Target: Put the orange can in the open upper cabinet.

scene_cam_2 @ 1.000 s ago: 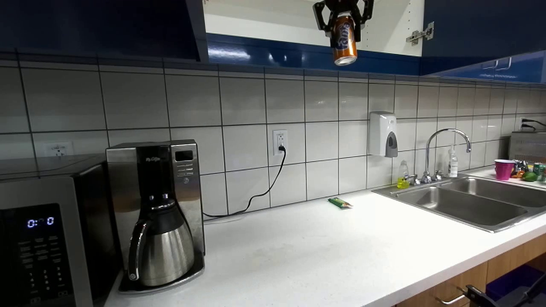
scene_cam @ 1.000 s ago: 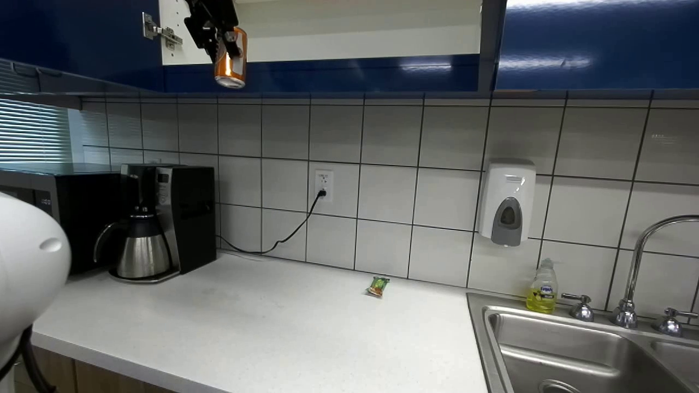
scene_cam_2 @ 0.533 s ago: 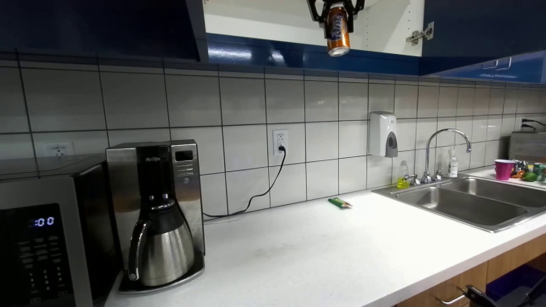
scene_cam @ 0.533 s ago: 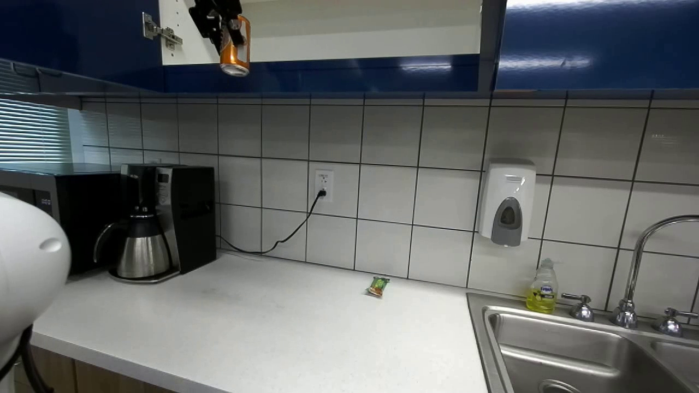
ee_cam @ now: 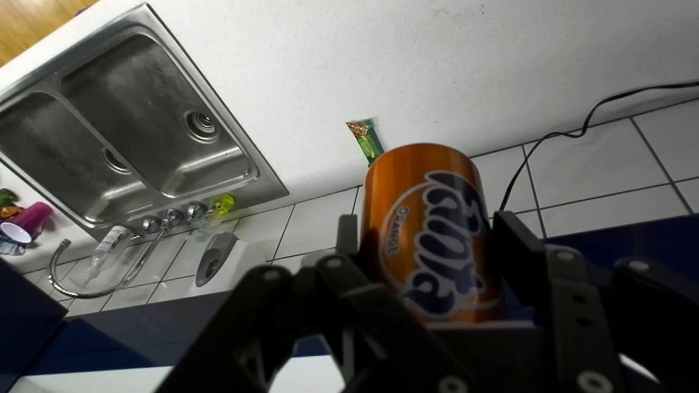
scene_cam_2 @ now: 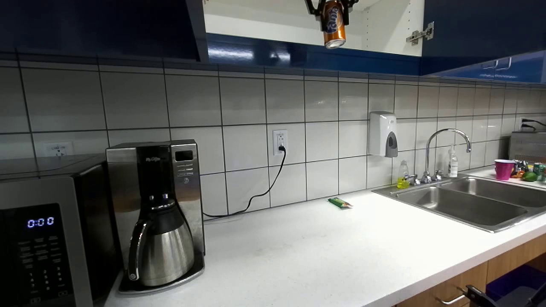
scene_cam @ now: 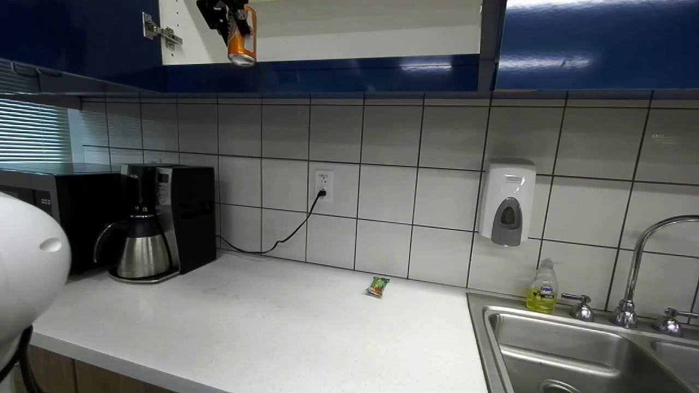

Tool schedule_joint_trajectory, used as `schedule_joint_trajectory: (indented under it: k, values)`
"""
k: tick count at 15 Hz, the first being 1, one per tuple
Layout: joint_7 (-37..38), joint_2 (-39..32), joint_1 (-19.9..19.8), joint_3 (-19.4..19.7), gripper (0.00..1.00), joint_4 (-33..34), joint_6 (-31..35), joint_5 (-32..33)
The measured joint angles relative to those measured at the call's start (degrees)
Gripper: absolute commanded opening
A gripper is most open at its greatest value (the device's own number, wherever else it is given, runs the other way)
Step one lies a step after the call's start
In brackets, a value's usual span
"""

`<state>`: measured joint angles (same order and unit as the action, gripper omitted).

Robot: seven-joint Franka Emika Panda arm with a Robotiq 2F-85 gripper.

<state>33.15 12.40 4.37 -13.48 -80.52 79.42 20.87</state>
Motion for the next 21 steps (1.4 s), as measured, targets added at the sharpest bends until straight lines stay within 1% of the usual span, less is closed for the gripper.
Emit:
schedule_joint_trajectory:
  k: [7, 15, 21]
  values:
    - [0.00, -5.39, 0.79, -0.78, 0.38, 8.91, -3.51, 3.50]
    - [0.00, -12.75, 3.37, -0.77, 0.38, 19.83, -7.30, 7.60]
    - [0.00, -18.41, 6.09, 0.96, 0.38, 27.55, -9.39, 9.78]
